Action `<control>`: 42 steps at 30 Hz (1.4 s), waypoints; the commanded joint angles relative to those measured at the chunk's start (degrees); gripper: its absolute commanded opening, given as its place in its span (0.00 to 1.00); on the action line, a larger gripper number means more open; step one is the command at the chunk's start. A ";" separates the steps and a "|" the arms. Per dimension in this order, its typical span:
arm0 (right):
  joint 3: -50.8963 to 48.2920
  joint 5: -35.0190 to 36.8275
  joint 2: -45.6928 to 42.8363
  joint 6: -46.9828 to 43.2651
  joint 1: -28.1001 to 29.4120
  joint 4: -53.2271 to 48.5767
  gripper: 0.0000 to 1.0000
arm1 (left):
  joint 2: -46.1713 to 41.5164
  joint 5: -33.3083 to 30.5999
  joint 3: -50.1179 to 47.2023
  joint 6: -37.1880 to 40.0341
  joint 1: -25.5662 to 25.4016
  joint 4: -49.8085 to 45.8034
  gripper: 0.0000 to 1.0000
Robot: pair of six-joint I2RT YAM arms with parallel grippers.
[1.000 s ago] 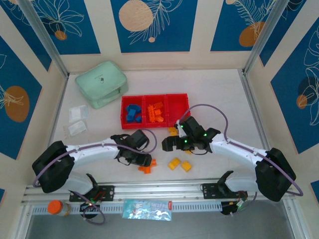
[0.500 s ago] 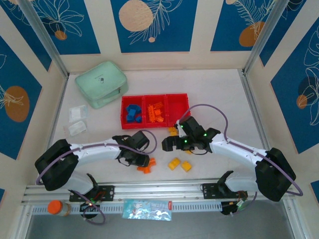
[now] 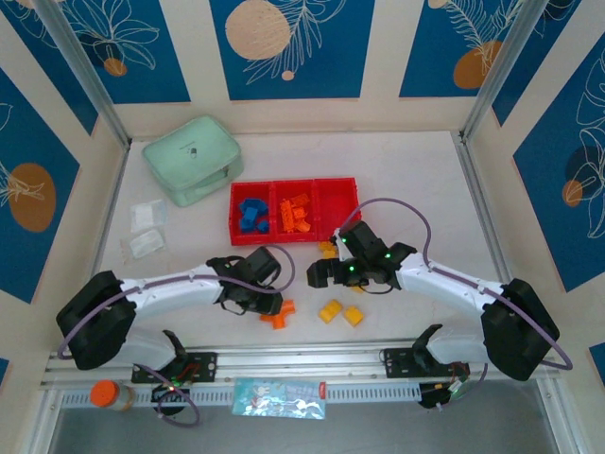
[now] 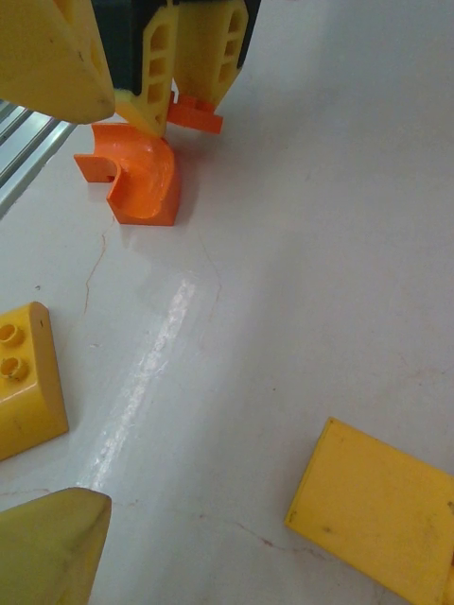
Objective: Sort the legos into containers by color
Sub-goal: Pick up the lego from the middle-left of the table, then place the lego in the container.
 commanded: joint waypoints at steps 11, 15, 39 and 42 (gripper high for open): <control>2.94 -2.73 -1.66 -1.90 -7.29 -0.65 0.99 | 6.46 -13.18 24.54 4.67 7.12 -10.40 0.37; 3.65 -3.16 -2.73 -2.61 -10.52 -1.59 0.99 | 15.15 -16.18 35.26 6.43 10.12 -10.69 0.37; 4.14 -7.51 -5.06 -4.67 -16.26 -3.03 0.99 | 34.93 -14.79 62.68 10.97 14.90 -20.09 0.62; 3.70 -7.40 -4.96 -5.20 -15.05 -3.34 0.99 | 28.60 -14.70 55.59 10.45 13.91 -18.93 0.64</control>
